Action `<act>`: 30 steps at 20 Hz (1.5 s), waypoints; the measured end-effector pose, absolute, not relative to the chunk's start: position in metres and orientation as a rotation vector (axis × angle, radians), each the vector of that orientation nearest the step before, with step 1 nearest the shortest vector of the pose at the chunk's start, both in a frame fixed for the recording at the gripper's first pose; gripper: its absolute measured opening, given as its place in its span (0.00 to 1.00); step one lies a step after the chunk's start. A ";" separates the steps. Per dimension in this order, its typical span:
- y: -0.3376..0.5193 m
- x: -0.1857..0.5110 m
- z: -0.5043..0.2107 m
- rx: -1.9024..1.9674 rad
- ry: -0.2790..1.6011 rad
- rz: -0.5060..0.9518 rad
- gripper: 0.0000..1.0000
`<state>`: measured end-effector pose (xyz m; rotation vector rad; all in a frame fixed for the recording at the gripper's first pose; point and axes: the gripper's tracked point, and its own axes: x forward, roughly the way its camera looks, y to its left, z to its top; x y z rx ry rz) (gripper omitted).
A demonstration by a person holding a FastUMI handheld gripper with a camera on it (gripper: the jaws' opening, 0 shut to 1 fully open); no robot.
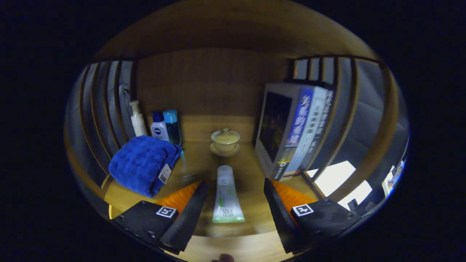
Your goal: Pull open the drawer, take out the items inside it, and place them on the countertop above the cabinet.
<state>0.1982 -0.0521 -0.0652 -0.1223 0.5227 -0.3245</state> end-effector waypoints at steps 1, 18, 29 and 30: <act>-0.046 0.183 -0.050 -0.136 0.478 -0.319 1.00; 0.082 -0.036 -0.012 -0.256 0.080 -0.105 0.98; 0.060 -0.093 -0.153 -0.207 0.123 -0.123 0.98; 0.059 -0.095 -0.164 -0.193 0.134 -0.120 0.98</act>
